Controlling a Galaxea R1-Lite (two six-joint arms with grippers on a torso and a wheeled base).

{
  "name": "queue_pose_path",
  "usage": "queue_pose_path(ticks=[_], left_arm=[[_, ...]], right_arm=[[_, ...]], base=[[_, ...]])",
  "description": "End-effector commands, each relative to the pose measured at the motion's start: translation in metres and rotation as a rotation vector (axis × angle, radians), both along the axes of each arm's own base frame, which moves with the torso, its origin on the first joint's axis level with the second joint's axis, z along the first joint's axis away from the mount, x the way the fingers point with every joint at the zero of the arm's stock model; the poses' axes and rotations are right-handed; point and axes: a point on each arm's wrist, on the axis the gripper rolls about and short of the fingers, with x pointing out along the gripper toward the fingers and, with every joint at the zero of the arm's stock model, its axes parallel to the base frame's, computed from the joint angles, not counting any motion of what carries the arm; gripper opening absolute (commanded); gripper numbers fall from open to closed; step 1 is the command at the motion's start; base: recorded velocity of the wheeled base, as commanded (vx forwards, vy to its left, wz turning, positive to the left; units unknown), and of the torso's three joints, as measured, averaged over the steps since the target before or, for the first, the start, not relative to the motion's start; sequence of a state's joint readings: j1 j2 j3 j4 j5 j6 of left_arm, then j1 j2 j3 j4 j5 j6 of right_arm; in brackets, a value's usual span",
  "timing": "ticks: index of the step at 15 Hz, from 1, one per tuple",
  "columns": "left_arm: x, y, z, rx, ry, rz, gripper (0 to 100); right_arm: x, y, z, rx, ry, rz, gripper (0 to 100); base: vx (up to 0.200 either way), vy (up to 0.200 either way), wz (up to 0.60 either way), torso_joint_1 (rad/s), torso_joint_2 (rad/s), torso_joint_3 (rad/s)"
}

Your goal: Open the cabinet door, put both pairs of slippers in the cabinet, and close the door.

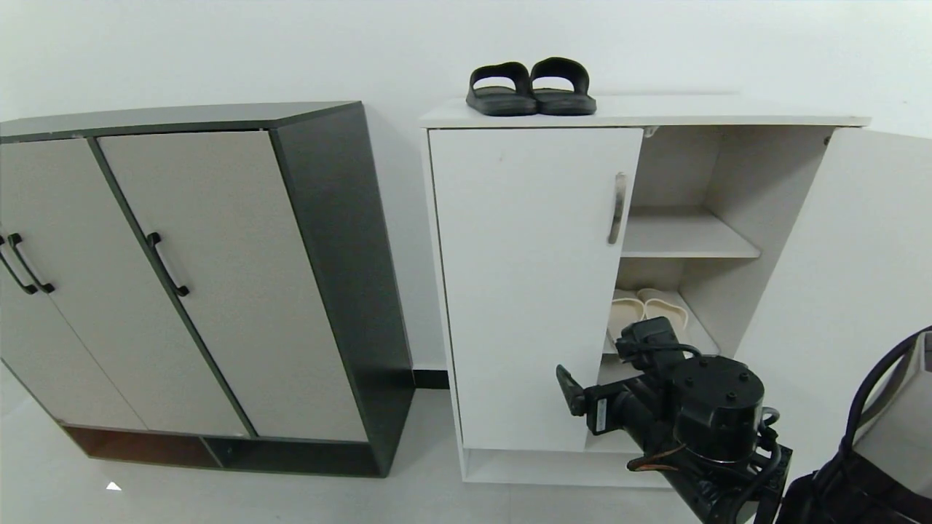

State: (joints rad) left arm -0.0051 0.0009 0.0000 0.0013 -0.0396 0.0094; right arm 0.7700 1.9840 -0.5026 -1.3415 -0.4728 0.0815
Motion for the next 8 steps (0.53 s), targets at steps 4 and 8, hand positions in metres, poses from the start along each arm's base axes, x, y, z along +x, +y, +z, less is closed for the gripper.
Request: queue_pose_path(ticks=[4,8], left_arm=[[0.0001,0.0000,0.0000,0.000,0.001,0.000,0],[0.0001,0.0000,0.0000,0.001,0.001,0.000,0]], right_arm=[[0.0001,-0.0010,-0.0022,-0.006,0.007,0.002,100],[0.0005,-0.0017,-0.0024,-0.005,0.008,0.006,100]], base=[[0.000,0.000,0.00,0.000,0.00,0.000],[0.000,0.000,0.00,0.000,0.00,0.000]])
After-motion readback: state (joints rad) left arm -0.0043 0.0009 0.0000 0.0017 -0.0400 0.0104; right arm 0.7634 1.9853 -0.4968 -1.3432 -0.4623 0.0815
